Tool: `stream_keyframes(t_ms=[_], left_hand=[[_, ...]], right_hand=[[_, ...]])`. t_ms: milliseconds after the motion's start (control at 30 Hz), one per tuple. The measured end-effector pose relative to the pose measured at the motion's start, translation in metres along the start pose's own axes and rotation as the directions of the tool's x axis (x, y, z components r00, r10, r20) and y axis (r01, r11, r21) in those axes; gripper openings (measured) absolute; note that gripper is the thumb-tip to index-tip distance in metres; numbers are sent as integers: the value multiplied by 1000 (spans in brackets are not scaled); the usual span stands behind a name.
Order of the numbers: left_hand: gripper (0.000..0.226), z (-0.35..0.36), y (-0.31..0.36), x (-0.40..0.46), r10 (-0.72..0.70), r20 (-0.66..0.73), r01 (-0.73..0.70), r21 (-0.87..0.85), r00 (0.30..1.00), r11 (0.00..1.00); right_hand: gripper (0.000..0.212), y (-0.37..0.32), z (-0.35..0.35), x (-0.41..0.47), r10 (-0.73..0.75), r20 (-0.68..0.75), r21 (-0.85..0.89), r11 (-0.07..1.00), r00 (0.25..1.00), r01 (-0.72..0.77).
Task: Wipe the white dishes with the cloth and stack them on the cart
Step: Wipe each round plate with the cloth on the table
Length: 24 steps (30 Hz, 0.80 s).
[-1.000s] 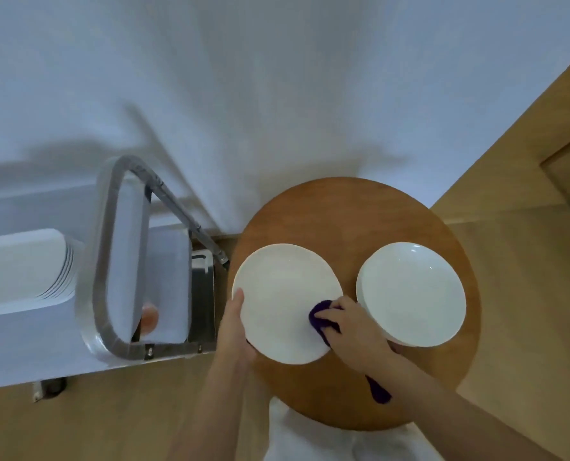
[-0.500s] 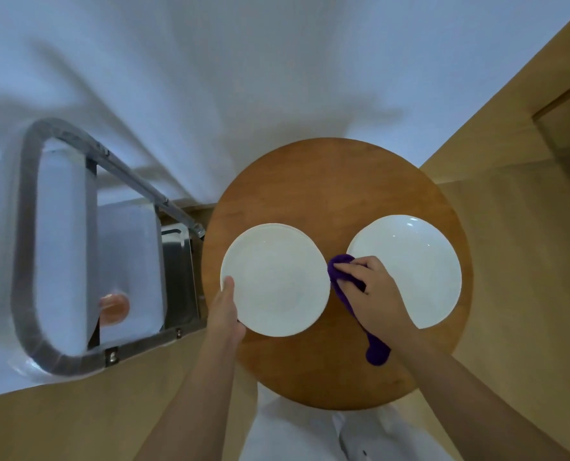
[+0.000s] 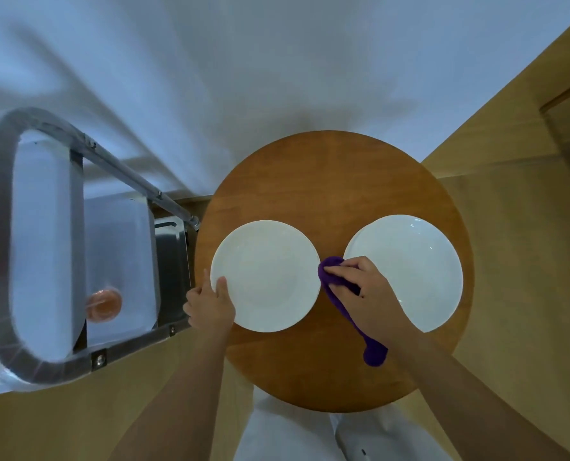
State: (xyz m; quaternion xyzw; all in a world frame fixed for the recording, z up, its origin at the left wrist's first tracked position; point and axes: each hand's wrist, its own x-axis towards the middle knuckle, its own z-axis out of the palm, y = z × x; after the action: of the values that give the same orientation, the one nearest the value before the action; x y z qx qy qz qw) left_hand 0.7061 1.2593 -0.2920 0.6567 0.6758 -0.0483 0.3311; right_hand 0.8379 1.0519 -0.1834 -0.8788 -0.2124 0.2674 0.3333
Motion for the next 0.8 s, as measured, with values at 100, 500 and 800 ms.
stream_keyframes(t_ms=[100, 500, 800], left_hand=[[66, 5, 0, 1, -49, 134, 26, 167, 990, 986], [41, 74, 98, -137, 409, 507, -531, 118, 759, 839], [32, 85, 135, -137, 353, 581, -619, 356, 733, 700]], right_hand=[[35, 2, 0, 0, 1, 31, 16, 1000, 1000, -2], [32, 32, -41, -6, 276, -221, 187, 953, 935, -238], [32, 58, -71, -14, 292, -191, 177, 949, 937, -260]])
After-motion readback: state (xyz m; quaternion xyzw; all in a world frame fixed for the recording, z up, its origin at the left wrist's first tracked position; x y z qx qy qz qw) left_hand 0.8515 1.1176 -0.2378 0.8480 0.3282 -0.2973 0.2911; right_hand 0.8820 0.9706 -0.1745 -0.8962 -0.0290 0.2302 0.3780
